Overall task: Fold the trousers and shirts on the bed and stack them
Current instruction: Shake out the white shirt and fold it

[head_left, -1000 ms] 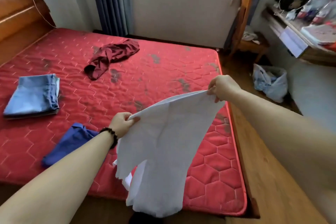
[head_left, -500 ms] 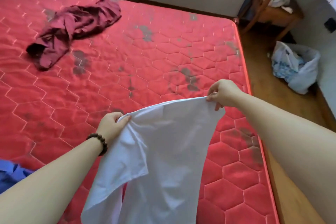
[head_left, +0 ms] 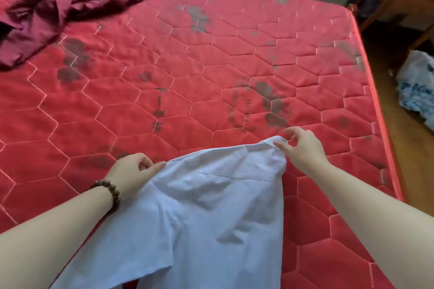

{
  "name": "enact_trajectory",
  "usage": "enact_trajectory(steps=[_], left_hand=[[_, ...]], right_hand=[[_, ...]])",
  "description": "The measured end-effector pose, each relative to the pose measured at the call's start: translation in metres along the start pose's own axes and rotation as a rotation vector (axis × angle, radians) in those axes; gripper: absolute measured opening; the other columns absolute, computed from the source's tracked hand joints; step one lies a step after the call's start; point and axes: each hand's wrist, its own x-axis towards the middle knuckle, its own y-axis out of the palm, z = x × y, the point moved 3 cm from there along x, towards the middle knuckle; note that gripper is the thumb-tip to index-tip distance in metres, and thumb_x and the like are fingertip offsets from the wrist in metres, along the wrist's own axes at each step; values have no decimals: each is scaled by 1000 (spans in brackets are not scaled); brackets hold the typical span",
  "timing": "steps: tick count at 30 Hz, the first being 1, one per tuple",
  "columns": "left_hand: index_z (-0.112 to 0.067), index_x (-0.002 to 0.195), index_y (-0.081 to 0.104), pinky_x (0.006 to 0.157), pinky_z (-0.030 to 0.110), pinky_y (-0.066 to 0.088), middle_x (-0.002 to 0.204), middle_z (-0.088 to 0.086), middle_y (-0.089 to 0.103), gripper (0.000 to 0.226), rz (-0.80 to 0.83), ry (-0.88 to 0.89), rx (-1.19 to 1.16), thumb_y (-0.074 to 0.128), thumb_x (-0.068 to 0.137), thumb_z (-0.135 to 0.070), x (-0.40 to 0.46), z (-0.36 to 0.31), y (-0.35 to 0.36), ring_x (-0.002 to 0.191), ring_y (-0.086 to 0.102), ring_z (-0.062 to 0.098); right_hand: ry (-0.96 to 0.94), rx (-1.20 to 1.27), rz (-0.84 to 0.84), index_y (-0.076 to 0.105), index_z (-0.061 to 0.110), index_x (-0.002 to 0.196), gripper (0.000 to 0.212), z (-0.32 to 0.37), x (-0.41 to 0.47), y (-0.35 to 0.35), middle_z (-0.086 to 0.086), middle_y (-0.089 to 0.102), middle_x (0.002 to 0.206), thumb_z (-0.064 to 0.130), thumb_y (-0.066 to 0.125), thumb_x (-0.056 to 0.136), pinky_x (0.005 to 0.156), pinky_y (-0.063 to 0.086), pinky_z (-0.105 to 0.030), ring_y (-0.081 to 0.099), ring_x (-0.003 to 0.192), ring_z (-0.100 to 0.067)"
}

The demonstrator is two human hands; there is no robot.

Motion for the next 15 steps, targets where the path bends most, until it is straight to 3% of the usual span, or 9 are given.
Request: enact_trajectory(steps=[3, 5, 7, 8, 10, 13, 15], left_hand=[[-26, 75, 64, 59, 22, 39, 76, -11, 63, 28, 65, 76, -55, 61, 83, -53, 14, -31, 7, 74, 57, 4], [-25, 74, 65, 59, 20, 40, 77, -10, 64, 28, 140, 93, -57, 62, 84, -51, 23, -47, 11, 72, 57, 3], [-22, 71, 67, 54, 20, 39, 69, -6, 63, 28, 221, 102, 1, 64, 85, -46, 29, -56, 15, 64, 55, 6], [-22, 68, 66, 51, 19, 37, 63, -7, 60, 27, 244, 111, 23, 65, 85, -42, 30, -58, 16, 58, 53, 5], [-22, 63, 63, 48, 17, 32, 54, -9, 53, 26, 246, 141, 15, 66, 86, -32, 29, -59, 19, 51, 47, 2], [-13, 70, 64, 55, 23, 37, 62, 0, 58, 23, 198, 190, -34, 61, 90, -25, 26, -62, 20, 58, 49, 10], [-7, 76, 64, 63, 31, 39, 70, 7, 61, 26, 151, 226, -5, 57, 93, -25, 28, -65, 20, 66, 53, 19]], right_hand=[[265, 181, 94, 64, -6, 99, 55, -19, -3, 10, -17, 63, 89, 46, 70, 81, 81, 54, -41, 65, 93, -34], [419, 487, 193, 61, -3, 77, 46, -18, -10, 22, -18, 58, 78, 41, 76, 78, 71, 59, -42, 67, 79, -29], [494, 636, 229, 59, 0, 85, 37, -16, -12, 35, -15, 61, 85, 31, 78, 77, 70, 58, -37, 65, 78, -26], [495, 661, 210, 60, 0, 90, 32, -15, -12, 42, -14, 61, 87, 25, 76, 79, 68, 55, -36, 63, 77, -26], [418, 594, 99, 58, 7, 81, 16, -10, -10, 45, -11, 55, 78, 20, 66, 85, 60, 42, -33, 50, 69, -22], [282, 470, -42, 44, 15, 68, 23, -5, -6, 41, 1, 47, 68, 17, 53, 89, 57, 34, -29, 40, 62, -15], [221, 445, -109, 40, 16, 66, 26, -1, -4, 39, 3, 45, 66, 10, 50, 90, 49, 30, -17, 37, 59, -11]])
